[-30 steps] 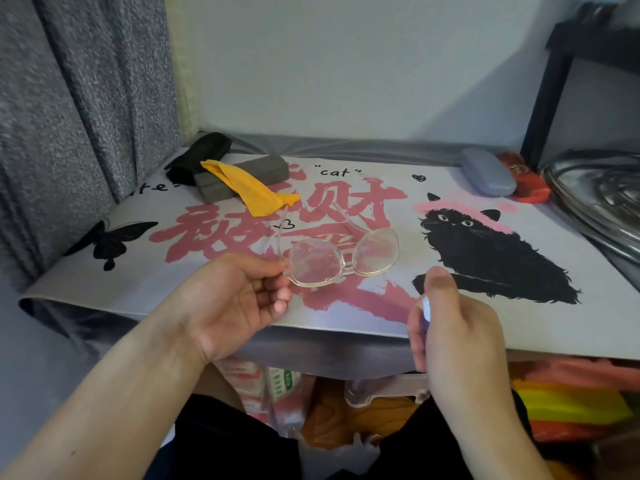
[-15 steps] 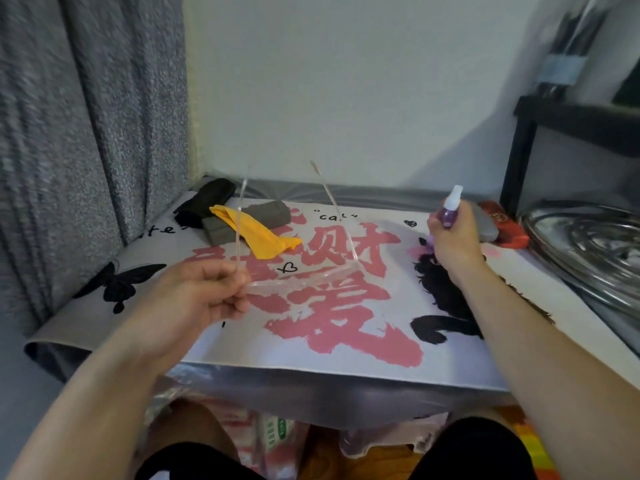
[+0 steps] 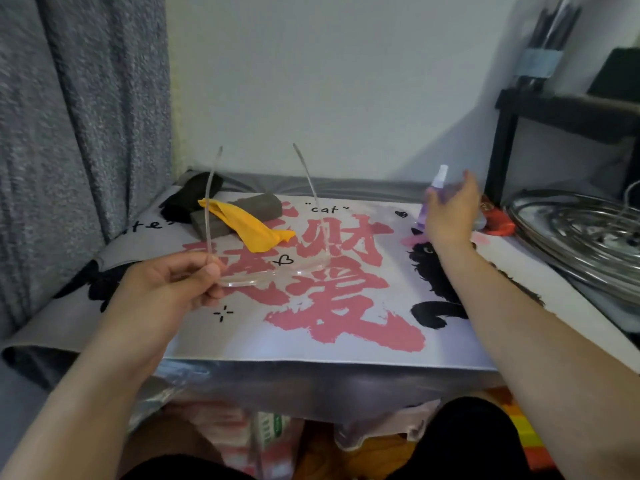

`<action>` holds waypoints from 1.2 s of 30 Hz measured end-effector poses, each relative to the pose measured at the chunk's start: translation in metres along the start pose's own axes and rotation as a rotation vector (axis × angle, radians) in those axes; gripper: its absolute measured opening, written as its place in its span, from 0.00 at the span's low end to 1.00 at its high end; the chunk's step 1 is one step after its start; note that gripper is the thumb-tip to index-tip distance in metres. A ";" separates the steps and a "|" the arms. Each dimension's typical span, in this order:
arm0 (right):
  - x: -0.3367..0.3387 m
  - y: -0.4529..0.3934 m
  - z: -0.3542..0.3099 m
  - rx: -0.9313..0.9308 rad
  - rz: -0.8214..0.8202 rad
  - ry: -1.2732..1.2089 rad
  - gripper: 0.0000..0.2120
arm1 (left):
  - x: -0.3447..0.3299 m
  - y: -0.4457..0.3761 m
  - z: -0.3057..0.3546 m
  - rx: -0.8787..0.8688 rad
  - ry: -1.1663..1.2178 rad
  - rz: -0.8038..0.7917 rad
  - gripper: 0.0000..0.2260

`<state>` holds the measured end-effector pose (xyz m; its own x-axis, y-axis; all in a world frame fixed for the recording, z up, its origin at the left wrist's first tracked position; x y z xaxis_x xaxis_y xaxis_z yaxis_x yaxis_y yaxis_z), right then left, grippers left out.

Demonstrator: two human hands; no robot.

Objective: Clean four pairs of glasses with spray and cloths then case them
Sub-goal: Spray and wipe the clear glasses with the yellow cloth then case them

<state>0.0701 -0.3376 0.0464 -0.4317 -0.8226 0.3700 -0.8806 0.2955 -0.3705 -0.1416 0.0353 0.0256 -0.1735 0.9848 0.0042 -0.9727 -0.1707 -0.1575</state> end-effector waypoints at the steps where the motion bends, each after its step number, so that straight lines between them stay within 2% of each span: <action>1: 0.004 0.015 -0.018 0.075 0.050 0.014 0.22 | 0.004 0.002 -0.001 -0.013 -0.021 0.014 0.09; 2: 0.003 0.033 -0.039 0.149 -0.003 0.002 0.15 | 0.008 0.005 -0.001 -0.025 -0.047 0.024 0.07; 3: -0.004 0.053 -0.058 0.197 -0.167 -0.068 0.10 | 0.011 0.007 -0.001 -0.039 -0.067 0.028 0.06; 5: -0.029 0.105 -0.092 0.200 -0.663 -0.176 0.16 | 0.017 0.013 0.000 -0.068 -0.076 0.030 0.07; 6: -0.037 0.133 -0.105 0.220 -0.849 -0.103 0.16 | 0.018 0.016 0.000 -0.079 -0.074 0.025 0.08; 7: -0.044 0.155 -0.115 0.291 -0.929 0.003 0.12 | 0.020 0.019 -0.001 -0.089 -0.065 0.025 0.10; 9: -0.054 0.177 -0.129 0.418 -0.889 0.114 0.06 | 0.026 0.025 -0.003 -0.100 -0.025 0.046 0.11; 11: -0.060 0.183 -0.134 0.390 -0.842 0.065 0.13 | 0.031 0.030 -0.006 -0.110 0.014 0.103 0.11; 14: -0.069 0.179 -0.134 0.300 -0.866 -0.011 0.18 | 0.044 0.035 -0.011 -0.121 0.060 0.254 0.09; 17: -0.082 0.190 -0.137 0.271 -1.132 0.031 0.13 | 0.052 0.038 -0.014 -0.109 -0.098 0.274 0.08; 19: -0.092 0.183 -0.133 0.187 -1.232 -0.094 0.13 | 0.060 0.040 -0.012 -0.113 -0.196 0.250 0.09; 21: -0.104 0.158 -0.124 0.116 -1.130 -0.210 0.13 | 0.074 0.042 -0.009 -0.129 -0.259 0.262 0.12; 22: -0.114 0.143 -0.119 0.161 -1.046 -0.148 0.12 | 0.080 0.042 -0.009 -0.136 -0.283 0.272 0.14; 24: -0.138 0.123 -0.114 0.405 -0.921 0.190 0.04 | 0.088 0.045 -0.009 -0.148 -0.309 0.281 0.16; 26: -0.164 0.122 -0.115 0.727 -0.883 0.540 0.09 | 0.084 0.047 -0.008 -0.146 -0.280 0.249 0.13; 28: -0.180 0.126 -0.121 0.984 -0.850 0.744 0.12 | 0.076 0.047 -0.008 -0.133 -0.241 0.208 0.10; 30: -0.190 0.128 -0.129 1.150 -0.787 0.838 0.09 | 0.069 0.047 -0.008 -0.124 -0.212 0.176 0.09; 32: -0.194 0.129 -0.136 1.158 -0.764 0.843 0.04 | 0.065 0.047 -0.007 -0.129 -0.210 0.136 0.08; 33: -0.192 0.127 -0.140 1.085 -0.772 0.775 0.03 | 0.064 0.047 -0.006 -0.131 -0.210 0.121 0.08; 34: -0.185 0.125 -0.147 0.951 -0.788 0.645 0.04 | 0.063 0.047 -0.006 -0.136 -0.207 0.109 0.09; 36: -0.165 0.112 -0.160 0.563 -0.814 0.331 0.06 | 0.061 0.047 -0.005 -0.149 -0.195 0.096 0.09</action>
<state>0.0110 -0.0911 0.0804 0.1446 -0.4727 0.8693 -0.7479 -0.6274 -0.2167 -0.1965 0.0871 0.0133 -0.3042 0.9373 0.1703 -0.9195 -0.2422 -0.3096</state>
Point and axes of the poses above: each hand's wrist, its own y-axis away from the middle knuckle, its own x-axis out of the back of the hand, z = x × y, the point moved 5 cm from there along -y, towards the middle knuckle, and after that the axes turned 11 degrees about -z, right-handed, at the moved point
